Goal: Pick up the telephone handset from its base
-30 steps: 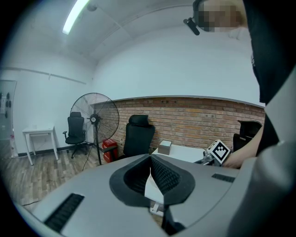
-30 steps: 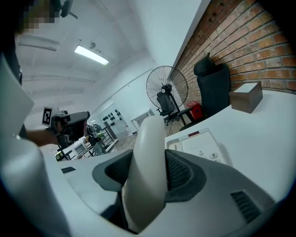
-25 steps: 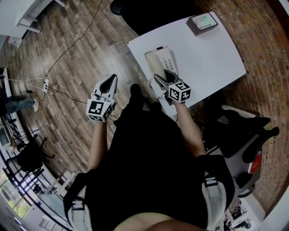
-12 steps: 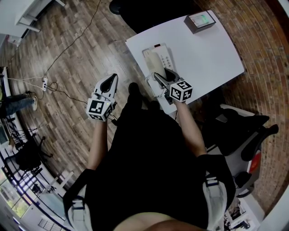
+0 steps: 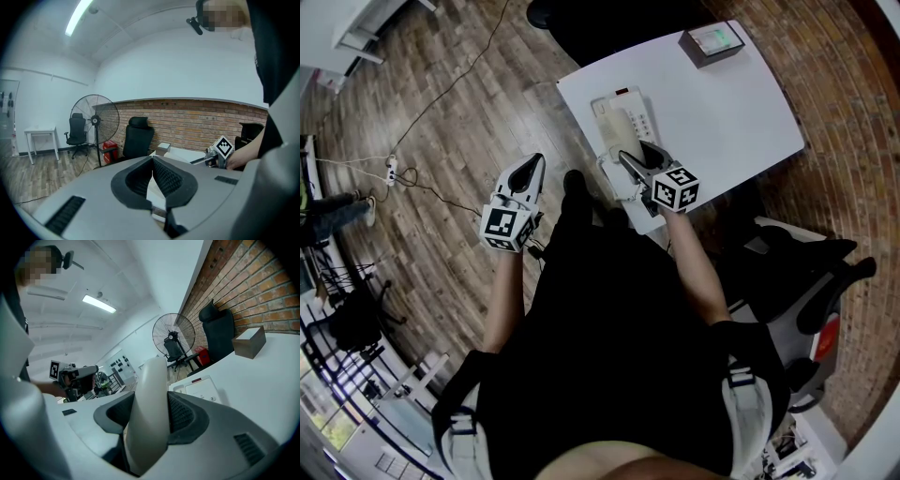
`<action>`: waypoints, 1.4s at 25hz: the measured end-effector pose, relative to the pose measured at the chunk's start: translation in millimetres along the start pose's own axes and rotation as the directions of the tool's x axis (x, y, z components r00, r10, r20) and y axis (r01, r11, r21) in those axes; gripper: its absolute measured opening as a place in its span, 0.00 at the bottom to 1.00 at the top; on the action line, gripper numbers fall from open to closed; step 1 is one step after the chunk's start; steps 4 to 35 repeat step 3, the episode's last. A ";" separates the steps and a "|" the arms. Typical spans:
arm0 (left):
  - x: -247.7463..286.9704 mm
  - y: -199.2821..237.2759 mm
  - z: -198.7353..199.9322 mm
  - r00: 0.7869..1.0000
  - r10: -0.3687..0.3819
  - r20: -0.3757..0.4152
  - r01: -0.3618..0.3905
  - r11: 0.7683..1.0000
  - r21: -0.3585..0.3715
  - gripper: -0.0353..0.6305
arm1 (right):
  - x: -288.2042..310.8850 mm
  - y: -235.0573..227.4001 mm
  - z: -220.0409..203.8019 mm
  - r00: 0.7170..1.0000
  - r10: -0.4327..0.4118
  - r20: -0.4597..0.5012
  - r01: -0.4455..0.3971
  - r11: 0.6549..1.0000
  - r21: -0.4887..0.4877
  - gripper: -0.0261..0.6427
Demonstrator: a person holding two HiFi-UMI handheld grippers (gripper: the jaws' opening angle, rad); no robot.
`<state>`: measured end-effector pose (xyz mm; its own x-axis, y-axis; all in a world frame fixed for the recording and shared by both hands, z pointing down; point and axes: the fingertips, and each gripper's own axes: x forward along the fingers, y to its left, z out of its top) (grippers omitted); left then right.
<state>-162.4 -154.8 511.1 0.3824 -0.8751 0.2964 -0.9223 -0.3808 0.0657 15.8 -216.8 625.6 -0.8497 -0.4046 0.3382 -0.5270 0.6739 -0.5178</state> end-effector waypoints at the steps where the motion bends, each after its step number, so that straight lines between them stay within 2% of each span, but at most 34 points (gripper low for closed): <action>1: 0.1 -1.9 -0.4 1.000 0.001 0.000 -0.001 1.000 -0.001 0.08 | -1.4 -0.4 -0.7 1.000 0.001 -0.001 -0.001 1.000 0.000 0.36; 35: 0.1 -5.5 -1.1 1.000 0.002 0.000 -0.002 1.000 -0.003 0.08 | -4.3 -1.2 -2.1 1.000 0.001 -0.002 -0.001 1.000 0.000 0.36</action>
